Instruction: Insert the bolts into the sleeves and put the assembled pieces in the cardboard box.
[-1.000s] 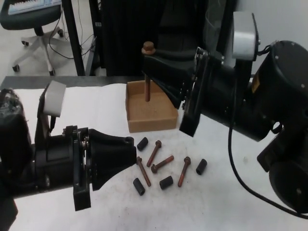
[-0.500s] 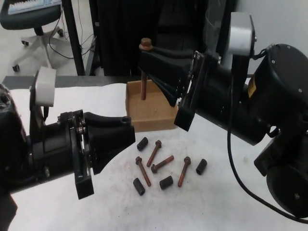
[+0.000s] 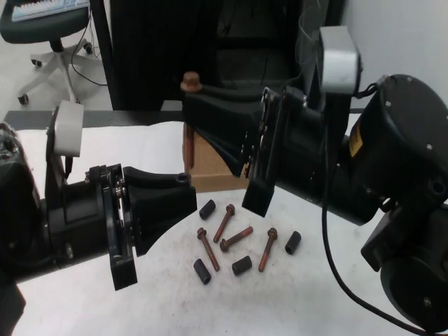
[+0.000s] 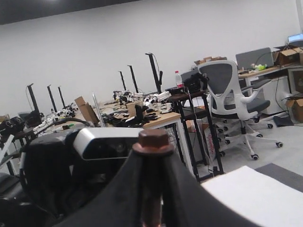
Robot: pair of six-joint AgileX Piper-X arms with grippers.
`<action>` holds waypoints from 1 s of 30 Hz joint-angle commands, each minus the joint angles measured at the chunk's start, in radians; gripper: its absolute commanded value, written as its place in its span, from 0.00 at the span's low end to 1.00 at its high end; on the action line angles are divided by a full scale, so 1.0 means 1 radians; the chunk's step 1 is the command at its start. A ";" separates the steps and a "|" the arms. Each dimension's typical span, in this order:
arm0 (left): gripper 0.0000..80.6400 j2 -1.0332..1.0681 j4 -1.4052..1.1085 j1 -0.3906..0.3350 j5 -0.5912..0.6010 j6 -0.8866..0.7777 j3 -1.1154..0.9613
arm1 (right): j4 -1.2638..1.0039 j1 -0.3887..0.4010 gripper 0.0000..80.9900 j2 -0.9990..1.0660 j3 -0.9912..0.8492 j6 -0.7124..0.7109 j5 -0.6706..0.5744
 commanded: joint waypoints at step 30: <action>0.00 -0.002 0.004 -0.003 0.042 -0.004 -0.002 | 0.033 0.002 0.01 0.000 -0.007 -0.026 0.001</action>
